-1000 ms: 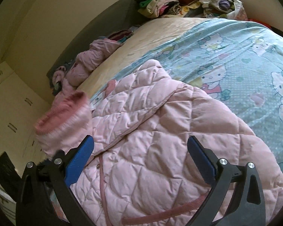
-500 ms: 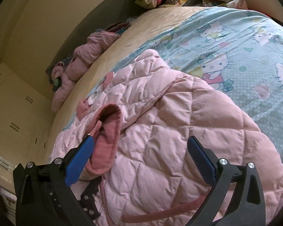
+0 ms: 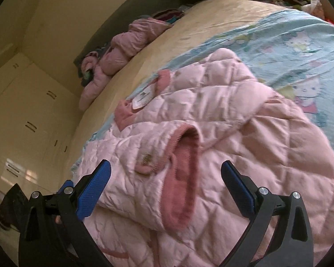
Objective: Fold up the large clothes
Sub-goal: 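Lay the sleeve on the jacket front and open the left tool, then grasp the ribbed sleeve cuff with the right tool and reposition it on the jacket front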
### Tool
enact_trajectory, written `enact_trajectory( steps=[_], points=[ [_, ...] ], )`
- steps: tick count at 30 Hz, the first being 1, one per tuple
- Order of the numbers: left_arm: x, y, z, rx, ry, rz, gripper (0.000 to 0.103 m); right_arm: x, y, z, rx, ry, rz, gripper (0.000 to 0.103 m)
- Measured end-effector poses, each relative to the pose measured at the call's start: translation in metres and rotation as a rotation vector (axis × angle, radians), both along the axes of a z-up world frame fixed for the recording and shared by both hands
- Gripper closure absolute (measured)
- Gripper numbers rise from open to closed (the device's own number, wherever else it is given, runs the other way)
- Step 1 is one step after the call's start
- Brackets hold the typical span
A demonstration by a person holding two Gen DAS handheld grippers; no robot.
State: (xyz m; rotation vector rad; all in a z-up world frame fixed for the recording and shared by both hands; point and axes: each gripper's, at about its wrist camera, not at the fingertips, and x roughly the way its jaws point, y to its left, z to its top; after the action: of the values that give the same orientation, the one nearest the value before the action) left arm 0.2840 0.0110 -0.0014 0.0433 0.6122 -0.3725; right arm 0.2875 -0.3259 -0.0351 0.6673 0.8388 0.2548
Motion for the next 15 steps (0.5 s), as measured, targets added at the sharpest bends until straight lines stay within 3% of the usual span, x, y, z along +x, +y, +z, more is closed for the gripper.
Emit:
enact_trajectory(
  steps=[3,9,12,14,15],
  points=[
    [0.013,0.04,0.004,-0.026,-0.002,0.133,0.01,0.011,0.006,-0.005,0.015,0.009,-0.002,0.005],
    [0.022,0.114,0.011,-0.116,-0.003,0.335,0.01,0.032,0.012,-0.021,0.074,0.044,-0.009,0.033],
    [0.023,0.152,0.009,-0.191,0.013,0.423,0.01,0.042,0.014,-0.034,0.109,0.064,-0.008,0.056],
    [0.022,0.167,0.008,-0.219,0.024,0.458,0.01,0.047,0.017,-0.041,0.145,0.066,0.011,0.077],
    [0.022,0.176,0.007,-0.238,0.028,0.48,0.01,0.048,0.019,-0.042,0.139,0.059,0.016,0.081]
  ],
)
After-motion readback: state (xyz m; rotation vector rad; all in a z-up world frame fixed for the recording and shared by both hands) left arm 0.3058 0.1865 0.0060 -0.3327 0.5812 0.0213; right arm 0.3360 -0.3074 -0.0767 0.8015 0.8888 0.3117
